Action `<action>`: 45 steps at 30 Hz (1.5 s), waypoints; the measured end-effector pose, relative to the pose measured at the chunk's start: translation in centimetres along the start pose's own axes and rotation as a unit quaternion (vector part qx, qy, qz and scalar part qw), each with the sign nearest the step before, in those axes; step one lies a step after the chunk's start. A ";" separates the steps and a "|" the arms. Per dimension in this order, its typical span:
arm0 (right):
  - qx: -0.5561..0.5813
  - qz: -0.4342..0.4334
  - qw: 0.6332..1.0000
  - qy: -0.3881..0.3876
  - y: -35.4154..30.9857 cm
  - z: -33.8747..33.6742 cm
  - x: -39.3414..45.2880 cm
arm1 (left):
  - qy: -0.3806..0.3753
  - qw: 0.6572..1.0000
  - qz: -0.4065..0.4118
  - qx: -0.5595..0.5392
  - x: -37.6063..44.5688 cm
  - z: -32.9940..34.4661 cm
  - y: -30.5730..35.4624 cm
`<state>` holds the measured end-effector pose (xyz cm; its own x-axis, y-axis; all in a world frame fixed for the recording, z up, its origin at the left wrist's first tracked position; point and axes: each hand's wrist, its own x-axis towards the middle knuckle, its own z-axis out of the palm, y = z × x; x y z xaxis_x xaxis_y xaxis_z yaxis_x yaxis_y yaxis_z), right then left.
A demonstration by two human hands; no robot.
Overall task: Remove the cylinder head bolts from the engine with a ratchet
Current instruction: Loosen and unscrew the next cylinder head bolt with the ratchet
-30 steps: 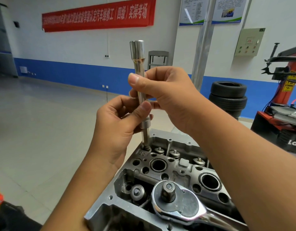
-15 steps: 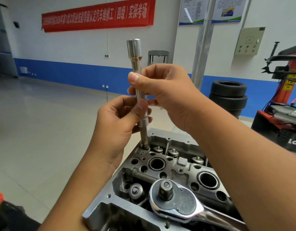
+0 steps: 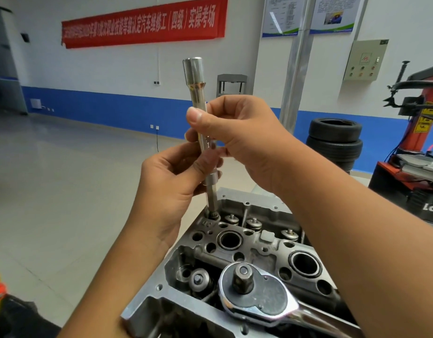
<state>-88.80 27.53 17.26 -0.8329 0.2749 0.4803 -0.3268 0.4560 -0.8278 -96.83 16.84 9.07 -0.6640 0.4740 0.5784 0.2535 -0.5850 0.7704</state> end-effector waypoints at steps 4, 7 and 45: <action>0.036 0.026 0.999 -0.016 -0.2 0.3 0.0 | -0.035 0.999 -0.034 -0.008 -0.1 0.0 0.0; 0.032 0.035 0.999 -0.025 -0.3 0.4 0.0 | -0.018 1.000 -0.016 -0.005 0.0 -0.1 -0.1; 0.006 -0.014 0.992 0.123 -0.1 0.1 0.1 | 0.013 0.998 0.050 0.023 -0.2 -0.1 -0.7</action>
<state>-88.92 27.48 17.35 -0.6901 0.4600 0.5587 -0.3559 0.4566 -0.8154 -96.98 17.06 8.45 -0.6522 0.3965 0.6461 0.3515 -0.5970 0.7211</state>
